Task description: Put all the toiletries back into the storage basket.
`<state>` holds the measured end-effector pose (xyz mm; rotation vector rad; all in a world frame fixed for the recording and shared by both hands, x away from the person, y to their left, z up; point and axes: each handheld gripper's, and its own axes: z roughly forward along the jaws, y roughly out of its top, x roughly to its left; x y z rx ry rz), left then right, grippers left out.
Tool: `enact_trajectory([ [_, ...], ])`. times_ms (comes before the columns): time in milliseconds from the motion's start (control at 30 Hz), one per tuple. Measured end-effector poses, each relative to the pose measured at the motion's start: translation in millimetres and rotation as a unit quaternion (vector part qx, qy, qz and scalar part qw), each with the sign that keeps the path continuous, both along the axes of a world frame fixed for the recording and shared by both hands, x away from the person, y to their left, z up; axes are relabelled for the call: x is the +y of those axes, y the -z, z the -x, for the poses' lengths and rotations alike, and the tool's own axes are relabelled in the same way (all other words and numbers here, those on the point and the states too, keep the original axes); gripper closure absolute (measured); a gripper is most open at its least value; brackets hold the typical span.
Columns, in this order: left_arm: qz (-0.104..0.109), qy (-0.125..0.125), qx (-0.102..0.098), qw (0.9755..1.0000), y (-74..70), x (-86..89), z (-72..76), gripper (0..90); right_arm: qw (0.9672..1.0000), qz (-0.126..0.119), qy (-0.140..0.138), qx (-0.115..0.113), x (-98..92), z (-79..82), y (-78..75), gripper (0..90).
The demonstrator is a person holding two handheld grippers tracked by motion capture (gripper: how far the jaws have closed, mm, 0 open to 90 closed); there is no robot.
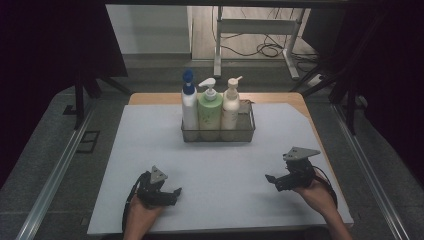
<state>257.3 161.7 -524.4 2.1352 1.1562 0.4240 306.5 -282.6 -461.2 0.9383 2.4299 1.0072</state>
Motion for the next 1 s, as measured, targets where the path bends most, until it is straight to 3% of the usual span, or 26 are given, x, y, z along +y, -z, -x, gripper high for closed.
enact_trajectory([
  [600,0.000,0.000,0.000,1.0000,-0.1,0.0,0.0,10.4,0.9993,-0.003,0.022,0.032,-14.6,10.8,56.2,0.0],
  [1000,0.000,0.000,0.001,1.0000,-0.1,-0.1,0.0,10.3,0.9989,-0.007,0.026,0.038,-16.3,11.1,60.7,0.0],
])
